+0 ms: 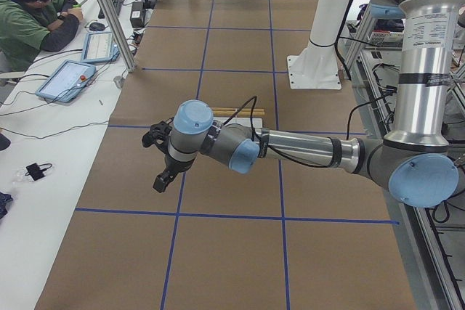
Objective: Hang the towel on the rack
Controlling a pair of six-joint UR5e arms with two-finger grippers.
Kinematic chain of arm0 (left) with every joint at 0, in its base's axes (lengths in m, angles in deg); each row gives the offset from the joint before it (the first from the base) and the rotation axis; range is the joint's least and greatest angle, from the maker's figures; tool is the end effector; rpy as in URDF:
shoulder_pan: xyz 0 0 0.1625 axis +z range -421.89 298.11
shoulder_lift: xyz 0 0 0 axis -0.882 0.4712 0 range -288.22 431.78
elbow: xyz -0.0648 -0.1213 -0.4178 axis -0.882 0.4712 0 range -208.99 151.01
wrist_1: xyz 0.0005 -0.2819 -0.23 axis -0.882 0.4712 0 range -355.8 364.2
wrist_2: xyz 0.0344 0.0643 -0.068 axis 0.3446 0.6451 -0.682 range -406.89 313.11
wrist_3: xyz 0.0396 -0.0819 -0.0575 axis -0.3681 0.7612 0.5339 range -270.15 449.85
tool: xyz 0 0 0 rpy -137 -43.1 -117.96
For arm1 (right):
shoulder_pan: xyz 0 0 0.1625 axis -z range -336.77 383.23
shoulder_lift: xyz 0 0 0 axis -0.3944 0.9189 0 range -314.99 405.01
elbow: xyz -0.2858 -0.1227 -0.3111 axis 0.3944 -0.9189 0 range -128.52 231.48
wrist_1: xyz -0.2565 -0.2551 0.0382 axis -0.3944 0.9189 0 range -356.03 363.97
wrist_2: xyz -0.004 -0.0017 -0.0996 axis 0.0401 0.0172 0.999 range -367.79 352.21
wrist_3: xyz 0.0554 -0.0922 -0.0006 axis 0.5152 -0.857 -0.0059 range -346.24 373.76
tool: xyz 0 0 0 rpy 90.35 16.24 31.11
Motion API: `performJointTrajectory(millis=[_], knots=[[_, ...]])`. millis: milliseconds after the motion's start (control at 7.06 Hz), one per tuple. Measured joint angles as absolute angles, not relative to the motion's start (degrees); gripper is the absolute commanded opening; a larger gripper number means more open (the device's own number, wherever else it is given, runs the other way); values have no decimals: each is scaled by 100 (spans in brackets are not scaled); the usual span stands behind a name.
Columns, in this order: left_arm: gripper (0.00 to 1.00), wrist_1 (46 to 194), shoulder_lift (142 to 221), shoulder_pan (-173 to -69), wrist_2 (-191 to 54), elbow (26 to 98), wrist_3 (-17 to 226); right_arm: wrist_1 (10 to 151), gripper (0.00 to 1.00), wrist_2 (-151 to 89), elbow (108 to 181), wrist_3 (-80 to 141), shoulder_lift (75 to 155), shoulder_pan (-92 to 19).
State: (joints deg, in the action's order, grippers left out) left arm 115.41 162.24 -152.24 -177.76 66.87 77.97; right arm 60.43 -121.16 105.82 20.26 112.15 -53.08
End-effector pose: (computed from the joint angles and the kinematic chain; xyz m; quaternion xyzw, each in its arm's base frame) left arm -0.0658 -0.4657 0.5912 0.2577 0.3134 0.1741 0.8973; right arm -0.0609 -0.6327 0.7000 0.1386 -0.2270 -0.0968 0.9591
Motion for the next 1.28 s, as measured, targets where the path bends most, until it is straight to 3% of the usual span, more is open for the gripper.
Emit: performJointTrajectory(millis=[283, 567, 708, 992, 1275], knots=[[99, 11597, 16175, -15224, -17776, 6698, 7798, 5620, 100, -11686, 9863, 2063, 10959, -5116], [99, 11721, 16099, -15224, -17776, 6692, 7804, 5203, 93, -11349, 9212, 2116, 10727, -5016], [99, 11780, 16059, -15224, -17776, 6692, 7806, 4921, 74, -11233, 8805, 2145, 10586, -4994], [99, 11873, 15998, -15224, -17776, 6692, 7807, 4724, 0, -11163, 8514, 2234, 10471, -4984], [99, 11895, 15988, -15224, -17776, 6691, 7807, 4698, 0, -11174, 8478, 2352, 10454, -4995]])
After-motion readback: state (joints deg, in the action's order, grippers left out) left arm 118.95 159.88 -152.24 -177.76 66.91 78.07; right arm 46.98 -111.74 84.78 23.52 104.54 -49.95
